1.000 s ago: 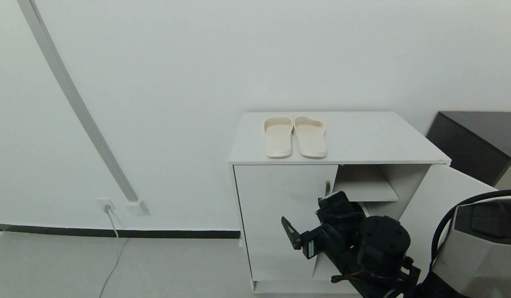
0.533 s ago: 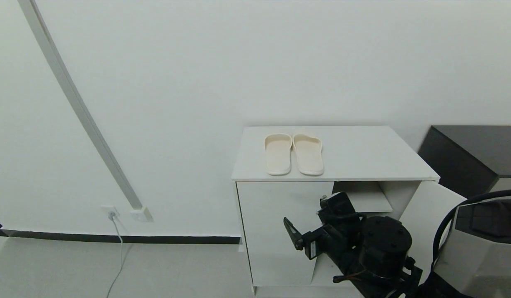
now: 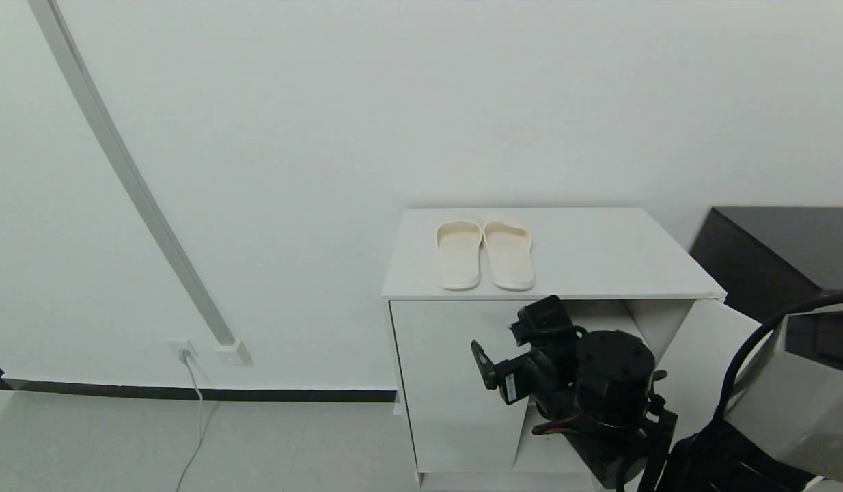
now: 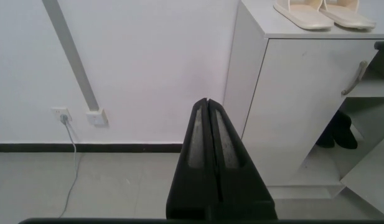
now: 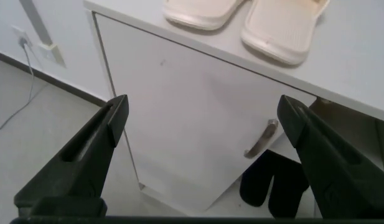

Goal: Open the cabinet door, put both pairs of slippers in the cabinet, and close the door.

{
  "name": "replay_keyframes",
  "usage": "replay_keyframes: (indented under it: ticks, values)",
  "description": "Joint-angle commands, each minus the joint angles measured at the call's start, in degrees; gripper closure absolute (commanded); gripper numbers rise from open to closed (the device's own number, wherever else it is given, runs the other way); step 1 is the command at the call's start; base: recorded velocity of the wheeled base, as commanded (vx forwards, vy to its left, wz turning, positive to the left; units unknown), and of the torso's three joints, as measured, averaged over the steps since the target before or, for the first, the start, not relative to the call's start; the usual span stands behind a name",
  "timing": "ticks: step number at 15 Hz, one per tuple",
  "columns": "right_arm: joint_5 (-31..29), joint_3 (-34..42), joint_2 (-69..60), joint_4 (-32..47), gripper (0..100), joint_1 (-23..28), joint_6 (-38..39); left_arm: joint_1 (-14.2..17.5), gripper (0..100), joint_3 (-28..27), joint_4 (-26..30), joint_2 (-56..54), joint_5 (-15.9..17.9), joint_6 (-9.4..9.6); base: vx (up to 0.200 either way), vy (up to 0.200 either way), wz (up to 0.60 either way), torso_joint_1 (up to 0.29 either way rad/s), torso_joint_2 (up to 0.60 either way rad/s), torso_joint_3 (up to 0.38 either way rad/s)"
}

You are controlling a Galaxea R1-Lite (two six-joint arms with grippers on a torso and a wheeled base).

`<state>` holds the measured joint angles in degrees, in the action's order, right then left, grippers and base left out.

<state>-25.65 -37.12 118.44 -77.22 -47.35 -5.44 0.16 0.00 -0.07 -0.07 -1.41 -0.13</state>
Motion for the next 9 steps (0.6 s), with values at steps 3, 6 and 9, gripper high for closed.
replay_keyframes:
  ticks: [3,6,9]
  values:
    - [-3.2,-8.5,-6.4,14.0,0,-0.1,4.6,0.0,100,0.0,0.0,0.1,0.0,0.22,0.000,0.000,0.00,0.000,0.00,0.000]
    - [-7.0,-16.3,-8.1,26.3,0,-0.2,5.3,0.0,100,0.0,0.0,0.1,0.0,0.13,0.000,0.000,0.00,0.000,0.00,0.000]
    - [-9.8,-21.2,-6.8,28.4,0,-0.2,5.3,0.0,100,0.0,0.0,0.1,-0.2,0.22,0.000,0.000,0.00,0.000,0.00,0.000]
